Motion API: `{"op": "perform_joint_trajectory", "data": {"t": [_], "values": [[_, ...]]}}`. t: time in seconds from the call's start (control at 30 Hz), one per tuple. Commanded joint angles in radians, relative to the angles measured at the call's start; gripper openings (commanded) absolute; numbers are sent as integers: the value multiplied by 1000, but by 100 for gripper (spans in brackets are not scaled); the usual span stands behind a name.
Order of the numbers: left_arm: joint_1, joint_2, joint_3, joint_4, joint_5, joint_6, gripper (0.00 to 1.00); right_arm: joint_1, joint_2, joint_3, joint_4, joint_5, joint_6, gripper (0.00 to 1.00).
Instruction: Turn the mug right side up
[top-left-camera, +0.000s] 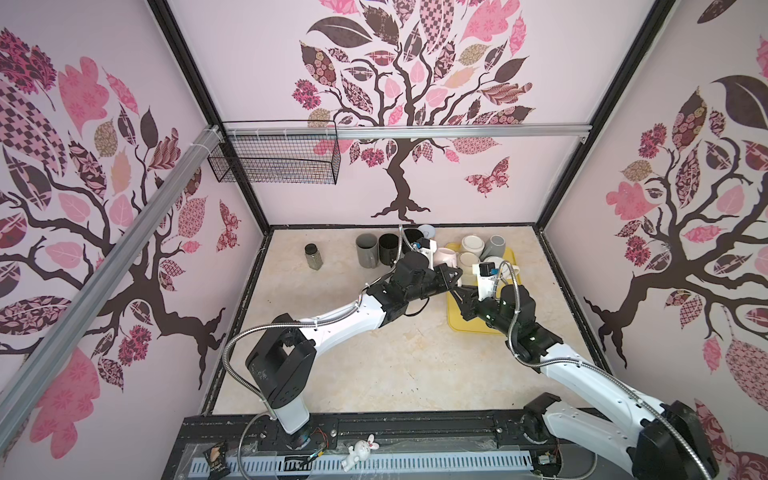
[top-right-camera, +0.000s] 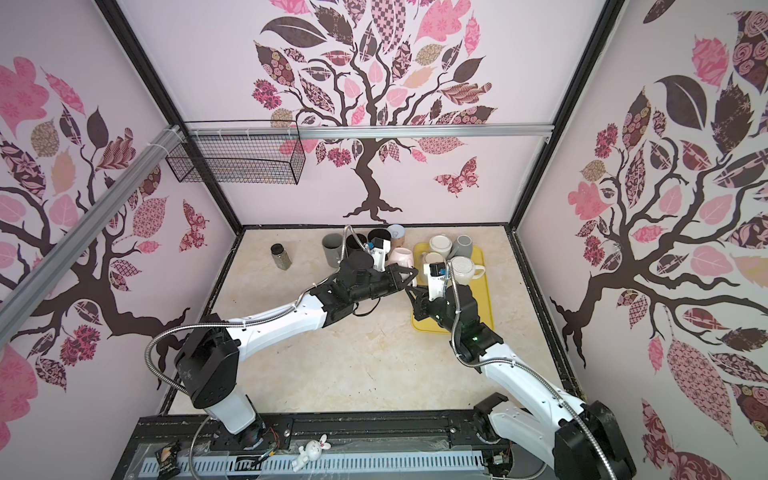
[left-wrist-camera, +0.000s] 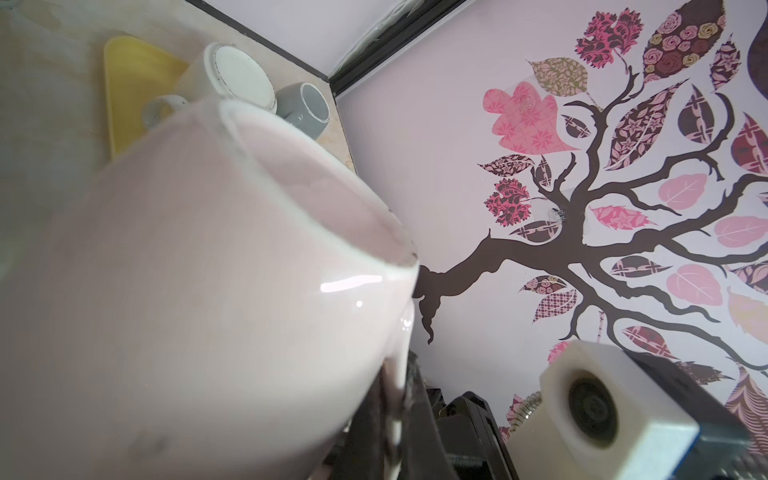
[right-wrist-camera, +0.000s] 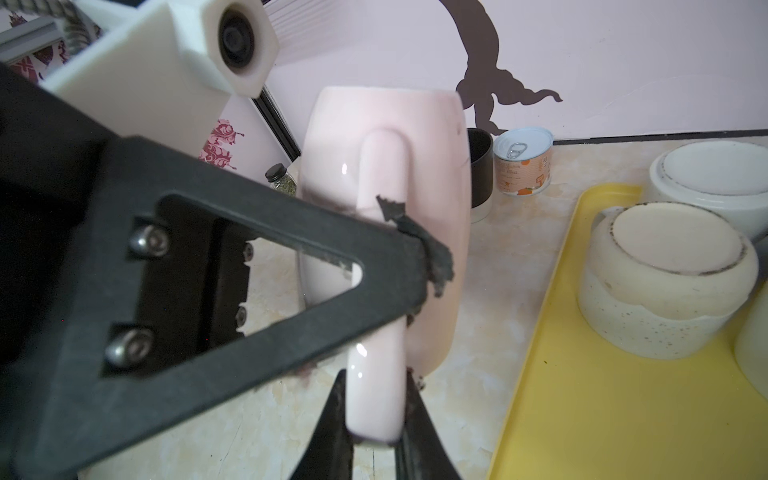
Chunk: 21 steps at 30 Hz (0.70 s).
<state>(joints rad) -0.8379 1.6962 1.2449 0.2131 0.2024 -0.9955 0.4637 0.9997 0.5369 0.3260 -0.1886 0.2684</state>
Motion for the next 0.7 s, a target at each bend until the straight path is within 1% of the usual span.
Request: {"op": "perform_joint_trajectory", "data": {"t": [0.0,0.13,0.27,0.43,0.57,0.67], "values": [[12,-61,-34,110,30,-17,0,-2,-44,15,64,-7,-69,0],[33,-64,-63,170,85,-22,0,-2,-54,19,55,-10,-130,0],[70,-64,-85,202,159,-9,13,-2,-67,48,-2,-37,-190,0],[92,-51,-83,220,218,4,24,-3,-92,60,-43,-34,-219,0],[94,-23,-66,223,260,21,32,-2,-112,61,-73,7,-212,0],[108,14,-41,225,329,24,37,-2,-126,77,-130,55,-215,0]]}}
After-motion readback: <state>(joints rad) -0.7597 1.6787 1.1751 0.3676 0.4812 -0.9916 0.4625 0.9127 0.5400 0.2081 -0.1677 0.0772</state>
